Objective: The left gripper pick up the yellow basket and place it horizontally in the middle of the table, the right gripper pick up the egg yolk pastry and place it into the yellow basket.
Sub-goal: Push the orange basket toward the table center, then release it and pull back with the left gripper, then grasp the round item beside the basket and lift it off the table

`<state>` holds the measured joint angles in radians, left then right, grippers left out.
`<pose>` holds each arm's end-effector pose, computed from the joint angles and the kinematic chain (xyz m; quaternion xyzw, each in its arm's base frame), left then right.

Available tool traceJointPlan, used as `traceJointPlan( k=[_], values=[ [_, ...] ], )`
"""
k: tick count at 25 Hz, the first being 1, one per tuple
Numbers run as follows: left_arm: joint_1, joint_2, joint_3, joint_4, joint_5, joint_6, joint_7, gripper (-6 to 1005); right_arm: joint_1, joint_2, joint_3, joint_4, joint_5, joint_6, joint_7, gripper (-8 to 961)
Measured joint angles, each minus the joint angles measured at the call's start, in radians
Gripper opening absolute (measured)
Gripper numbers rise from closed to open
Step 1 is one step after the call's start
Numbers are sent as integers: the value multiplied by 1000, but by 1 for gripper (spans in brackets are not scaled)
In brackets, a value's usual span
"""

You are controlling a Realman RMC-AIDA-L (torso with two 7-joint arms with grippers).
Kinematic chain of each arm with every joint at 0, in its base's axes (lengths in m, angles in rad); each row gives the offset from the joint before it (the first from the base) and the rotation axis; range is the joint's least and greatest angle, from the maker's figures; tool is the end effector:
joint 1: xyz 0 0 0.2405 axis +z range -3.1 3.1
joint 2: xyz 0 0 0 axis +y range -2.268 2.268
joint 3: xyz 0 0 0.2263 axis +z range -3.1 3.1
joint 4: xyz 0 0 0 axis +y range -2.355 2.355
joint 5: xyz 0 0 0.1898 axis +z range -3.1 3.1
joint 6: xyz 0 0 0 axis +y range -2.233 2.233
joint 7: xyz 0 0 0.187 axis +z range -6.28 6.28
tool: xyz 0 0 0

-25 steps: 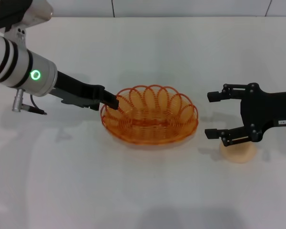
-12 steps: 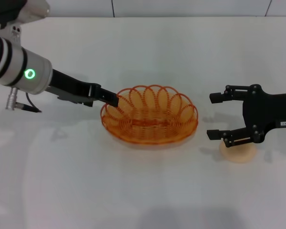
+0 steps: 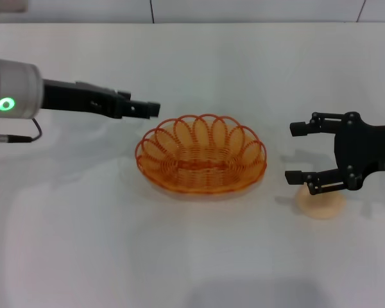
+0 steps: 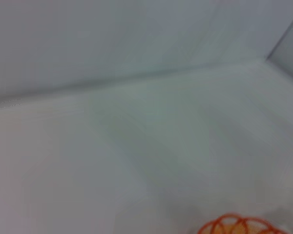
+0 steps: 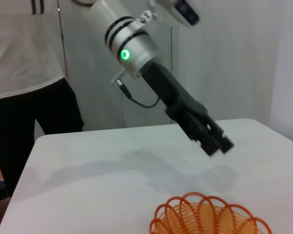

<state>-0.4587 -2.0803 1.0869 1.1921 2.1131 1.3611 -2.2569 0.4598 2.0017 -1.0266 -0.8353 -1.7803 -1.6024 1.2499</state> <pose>-0.1856 0.3483 -0.0028 -0.8996 -0.3823 -0.1146 0.1772 0.1871 0.3036 -0.0078 -0.9719 0.0375 0.2092 0.1008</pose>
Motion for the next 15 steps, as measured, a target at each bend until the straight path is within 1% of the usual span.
traceJointPlan(
  k=[1, 4, 6, 9, 11, 12, 15],
  values=[
    [17, -1, -10, -4, -35, -3, 59, 777, -2, 0, 0, 0, 0, 0, 0, 854],
    [70, 2, -28, -33, -200, -5, 283, 774, -15, 0, 1, -2, 4, 0, 0, 854],
    [87, 4, -39, -52, -253, 5, 383, 773, -25, 0, 2, -4, 5, 1, 0, 854],
    [93, 9, -68, -97, -280, 63, 521, 780, -31, 0, 3, 1, 5, 0, -4, 854],
    [86, 14, -89, -147, -284, 135, 633, 784, -36, 0, 3, 4, 6, 0, -10, 854],
    [80, 19, -99, -186, -281, 180, 702, 784, -40, 1, 6, 5, 6, 1, -15, 854],
    [73, 31, -105, -240, -268, 251, 806, 784, -49, 4, 15, 7, 6, 0, -24, 854]
  ],
)
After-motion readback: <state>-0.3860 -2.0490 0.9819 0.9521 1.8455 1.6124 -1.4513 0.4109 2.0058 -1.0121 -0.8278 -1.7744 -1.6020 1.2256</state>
